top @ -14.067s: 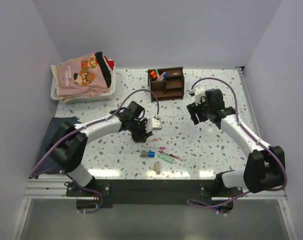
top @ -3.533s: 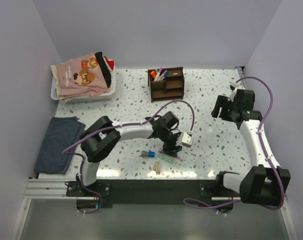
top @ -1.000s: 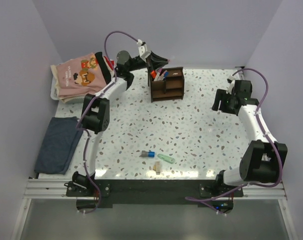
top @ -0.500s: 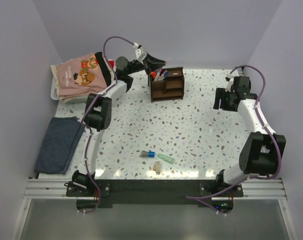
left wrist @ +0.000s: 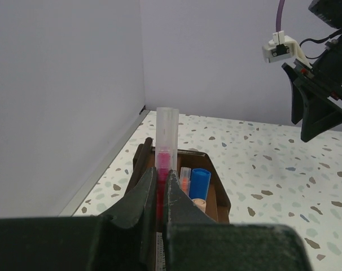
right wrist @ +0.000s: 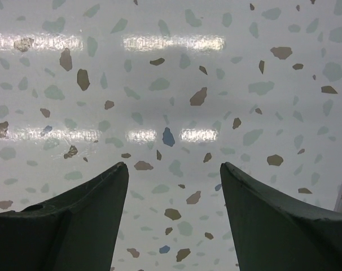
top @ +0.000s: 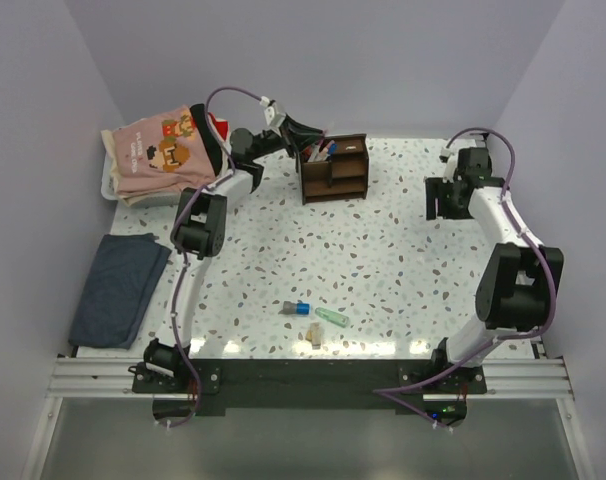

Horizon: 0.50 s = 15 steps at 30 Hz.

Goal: Sort the stationery into containers
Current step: Place the pen in the storage box.

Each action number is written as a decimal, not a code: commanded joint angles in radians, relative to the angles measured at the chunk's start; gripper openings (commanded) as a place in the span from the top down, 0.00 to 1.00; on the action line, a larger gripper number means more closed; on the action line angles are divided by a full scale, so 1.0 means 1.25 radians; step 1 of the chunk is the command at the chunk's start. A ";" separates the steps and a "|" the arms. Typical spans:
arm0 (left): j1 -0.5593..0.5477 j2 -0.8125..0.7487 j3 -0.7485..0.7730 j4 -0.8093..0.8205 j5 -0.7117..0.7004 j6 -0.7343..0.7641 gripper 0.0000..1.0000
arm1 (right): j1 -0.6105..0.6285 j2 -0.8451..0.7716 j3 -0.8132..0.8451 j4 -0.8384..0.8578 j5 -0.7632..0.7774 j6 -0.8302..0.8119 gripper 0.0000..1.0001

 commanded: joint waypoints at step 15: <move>0.062 -0.123 -0.242 0.216 0.028 -0.087 0.79 | 0.140 0.067 0.055 0.015 0.019 -0.029 0.28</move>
